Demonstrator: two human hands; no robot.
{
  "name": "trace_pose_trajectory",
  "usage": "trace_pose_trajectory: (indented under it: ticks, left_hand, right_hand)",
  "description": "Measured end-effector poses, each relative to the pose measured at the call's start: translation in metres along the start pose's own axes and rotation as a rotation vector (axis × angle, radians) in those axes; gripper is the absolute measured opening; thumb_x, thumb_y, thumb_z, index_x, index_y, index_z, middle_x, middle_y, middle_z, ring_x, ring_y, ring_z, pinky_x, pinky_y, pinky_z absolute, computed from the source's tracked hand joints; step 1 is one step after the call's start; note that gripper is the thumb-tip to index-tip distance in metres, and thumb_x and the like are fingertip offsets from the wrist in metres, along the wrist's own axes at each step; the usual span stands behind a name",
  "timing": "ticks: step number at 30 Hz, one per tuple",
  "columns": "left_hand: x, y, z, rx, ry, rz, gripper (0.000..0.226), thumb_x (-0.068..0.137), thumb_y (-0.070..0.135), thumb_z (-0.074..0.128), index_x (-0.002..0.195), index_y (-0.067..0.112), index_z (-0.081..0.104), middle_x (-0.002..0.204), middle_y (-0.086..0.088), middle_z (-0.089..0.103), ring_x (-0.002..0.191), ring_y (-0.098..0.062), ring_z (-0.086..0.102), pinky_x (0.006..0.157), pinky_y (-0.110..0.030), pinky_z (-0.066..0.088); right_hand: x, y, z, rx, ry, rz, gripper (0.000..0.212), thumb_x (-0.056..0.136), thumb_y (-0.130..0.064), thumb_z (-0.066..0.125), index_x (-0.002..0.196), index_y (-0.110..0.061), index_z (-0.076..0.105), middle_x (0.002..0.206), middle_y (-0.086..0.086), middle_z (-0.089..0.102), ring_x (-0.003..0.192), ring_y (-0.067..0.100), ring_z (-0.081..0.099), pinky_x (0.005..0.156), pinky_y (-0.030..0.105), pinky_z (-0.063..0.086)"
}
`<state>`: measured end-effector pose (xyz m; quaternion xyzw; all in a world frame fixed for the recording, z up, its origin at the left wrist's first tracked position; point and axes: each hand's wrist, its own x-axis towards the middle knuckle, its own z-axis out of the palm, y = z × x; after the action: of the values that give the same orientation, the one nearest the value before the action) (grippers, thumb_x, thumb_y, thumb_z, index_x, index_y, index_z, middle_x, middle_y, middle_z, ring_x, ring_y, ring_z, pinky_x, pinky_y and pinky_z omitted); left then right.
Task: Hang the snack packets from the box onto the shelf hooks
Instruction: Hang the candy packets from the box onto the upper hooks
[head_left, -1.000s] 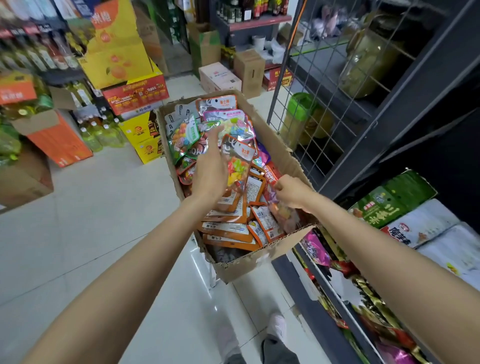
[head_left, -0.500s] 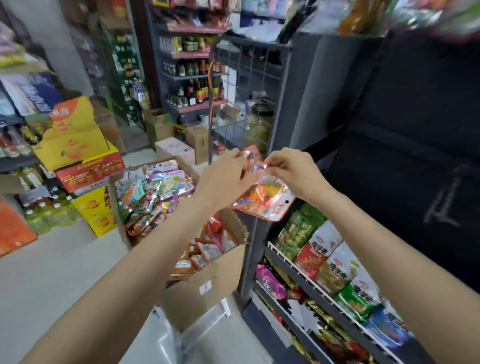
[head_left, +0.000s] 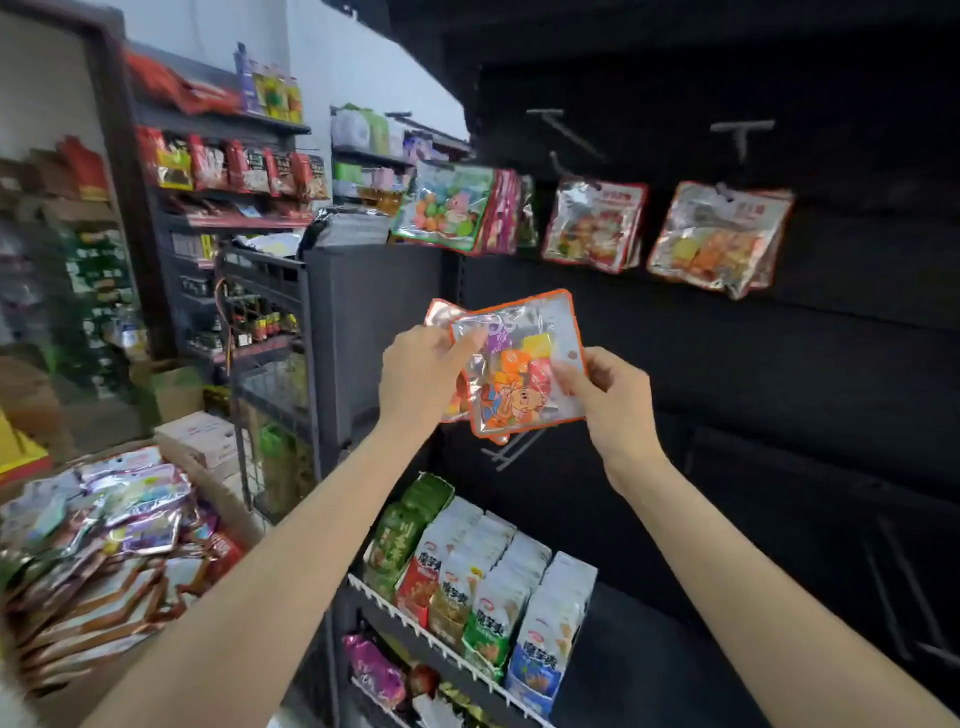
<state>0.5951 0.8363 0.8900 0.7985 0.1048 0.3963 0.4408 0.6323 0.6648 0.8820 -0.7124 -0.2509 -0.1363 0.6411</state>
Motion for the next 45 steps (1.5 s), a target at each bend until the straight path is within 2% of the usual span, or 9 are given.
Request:
trace_pose_trajectory:
  ticks: [6, 10, 15, 17, 24, 33, 37, 41, 45]
  left_hand:
    - [-0.003, 0.059, 0.022, 0.161, -0.107, 0.175, 0.036, 0.075, 0.058, 0.065, 0.082, 0.024, 0.072, 0.093, 0.002, 0.055, 0.084, -0.014, 0.051, 0.068, -0.032, 0.038]
    - [0.001, 0.089, 0.030, 0.274, -0.102, 0.283, 0.026, 0.083, 0.044, 0.065, 0.097, 0.022, 0.065, 0.101, 0.005, 0.050, 0.091, -0.015, 0.052, 0.073, -0.035, 0.042]
    - [0.012, 0.112, 0.033, 0.355, -0.045, 0.396, 0.016, 0.090, 0.028, 0.060, 0.103, 0.020, 0.061, 0.110, 0.003, 0.050, 0.104, -0.018, 0.053, 0.074, -0.036, 0.040]
    - [0.016, 0.117, 0.031, 0.372, -0.025, 0.427, 0.016, 0.090, 0.027, 0.060, 0.104, 0.020, 0.060, 0.110, 0.002, 0.050, 0.104, -0.018, 0.053, 0.074, -0.033, 0.039]
    - [0.030, 0.121, 0.026, 0.396, 0.037, 0.467, 0.017, 0.089, 0.026, 0.063, 0.104, 0.018, 0.061, 0.112, 0.000, 0.053, 0.103, -0.018, 0.054, 0.075, -0.032, 0.045]
    - [0.039, 0.127, 0.031, 0.373, 0.064, 0.505, 0.023, 0.089, 0.030, 0.062, 0.109, 0.018, 0.061, 0.113, 0.001, 0.054, 0.105, -0.015, 0.055, 0.072, -0.022, 0.037]
    - [0.043, 0.133, 0.037, 0.342, 0.047, 0.505, 0.019, 0.089, 0.029, 0.062, 0.106, 0.020, 0.061, 0.114, 0.002, 0.053, 0.105, -0.014, 0.054, 0.071, -0.021, 0.035]
    - [0.049, 0.138, 0.043, 0.304, 0.012, 0.489, 0.020, 0.089, 0.030, 0.062, 0.107, 0.021, 0.061, 0.115, 0.003, 0.053, 0.103, -0.011, 0.054, 0.067, -0.018, 0.034]
    - [0.055, 0.139, 0.046, 0.277, -0.037, 0.466, 0.021, 0.088, 0.031, 0.063, 0.107, 0.023, 0.062, 0.119, 0.003, 0.053, 0.104, -0.010, 0.053, 0.066, -0.015, 0.032]
  right_hand:
    - [0.013, -0.055, -0.078, -0.160, 0.279, -0.194, 0.007, 0.081, -0.019, 0.073, 0.084, -0.023, 0.068, 0.081, -0.010, 0.068, 0.081, 0.009, 0.064, 0.075, 0.025, 0.051]
    - [0.033, -0.080, -0.096, -0.266, 0.367, -0.247, 0.008, 0.082, -0.020, 0.072, 0.089, -0.020, 0.068, 0.082, -0.019, 0.062, 0.077, -0.004, 0.057, 0.071, 0.011, 0.043]
    - [0.062, -0.097, -0.096, -0.329, 0.439, -0.287, 0.012, 0.091, -0.016, 0.060, 0.100, -0.015, 0.067, 0.081, -0.013, 0.057, 0.072, 0.022, 0.060, 0.057, 0.022, 0.046]
    - [0.071, -0.100, -0.095, -0.353, 0.463, -0.311, 0.014, 0.093, -0.016, 0.058, 0.104, -0.012, 0.066, 0.080, -0.016, 0.053, 0.073, 0.015, 0.059, 0.059, 0.016, 0.045]
    - [0.082, -0.098, -0.090, -0.413, 0.486, -0.352, 0.011, 0.095, -0.013, 0.054, 0.102, -0.010, 0.062, 0.079, -0.018, 0.049, 0.070, 0.001, 0.050, 0.060, 0.008, 0.040]
    - [0.091, -0.085, -0.097, -0.462, 0.516, -0.351, 0.016, 0.096, -0.013, 0.053, 0.110, -0.010, 0.060, 0.076, -0.017, 0.048, 0.067, 0.010, 0.054, 0.065, 0.034, 0.051]
    - [0.113, -0.076, -0.109, -0.585, 0.469, -0.397, 0.021, 0.090, 0.004, 0.051, 0.108, -0.005, 0.058, 0.100, 0.005, 0.055, 0.085, 0.016, 0.053, 0.064, 0.020, 0.042]
    - [0.134, -0.057, -0.121, -0.656, 0.408, -0.270, 0.025, 0.087, 0.009, 0.050, 0.107, -0.002, 0.062, 0.120, 0.012, 0.048, 0.104, 0.028, 0.054, 0.083, 0.027, 0.045]
    - [0.150, -0.038, -0.132, -0.561, 0.367, -0.083, 0.045, 0.089, 0.011, 0.044, 0.129, -0.007, 0.051, 0.125, -0.001, 0.040, 0.106, 0.017, 0.053, 0.086, 0.012, 0.045]
